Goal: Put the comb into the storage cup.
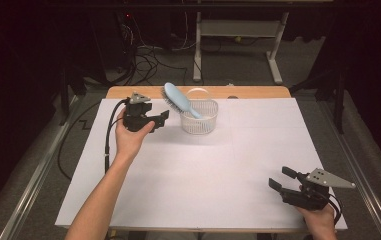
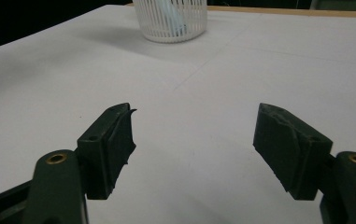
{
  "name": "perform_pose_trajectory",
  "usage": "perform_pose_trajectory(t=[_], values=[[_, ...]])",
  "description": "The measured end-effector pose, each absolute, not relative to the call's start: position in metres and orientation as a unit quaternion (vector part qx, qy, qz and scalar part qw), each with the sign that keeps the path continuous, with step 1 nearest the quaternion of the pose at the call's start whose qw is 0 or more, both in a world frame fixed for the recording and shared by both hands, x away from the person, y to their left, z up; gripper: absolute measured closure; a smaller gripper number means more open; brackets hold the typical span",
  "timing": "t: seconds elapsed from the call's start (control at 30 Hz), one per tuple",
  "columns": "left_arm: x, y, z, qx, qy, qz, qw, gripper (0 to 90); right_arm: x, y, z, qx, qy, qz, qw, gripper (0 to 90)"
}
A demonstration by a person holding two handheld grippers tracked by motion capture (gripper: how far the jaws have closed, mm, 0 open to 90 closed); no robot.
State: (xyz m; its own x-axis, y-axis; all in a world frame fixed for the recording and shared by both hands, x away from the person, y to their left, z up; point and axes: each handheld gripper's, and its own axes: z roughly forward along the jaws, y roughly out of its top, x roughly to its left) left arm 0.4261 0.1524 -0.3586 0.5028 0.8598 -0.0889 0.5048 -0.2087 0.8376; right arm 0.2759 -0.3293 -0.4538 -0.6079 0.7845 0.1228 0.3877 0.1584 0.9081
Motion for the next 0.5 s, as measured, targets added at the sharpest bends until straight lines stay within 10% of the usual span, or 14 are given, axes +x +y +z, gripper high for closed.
perform_pose_trajectory(t=[0.5], values=[[0.4190,0.1512,-0.3557,0.754,0.445,0.206,0.437,30.6,0.2758,-0.3293,-0.4538,0.398,0.736,0.512,0.195,29.2]])
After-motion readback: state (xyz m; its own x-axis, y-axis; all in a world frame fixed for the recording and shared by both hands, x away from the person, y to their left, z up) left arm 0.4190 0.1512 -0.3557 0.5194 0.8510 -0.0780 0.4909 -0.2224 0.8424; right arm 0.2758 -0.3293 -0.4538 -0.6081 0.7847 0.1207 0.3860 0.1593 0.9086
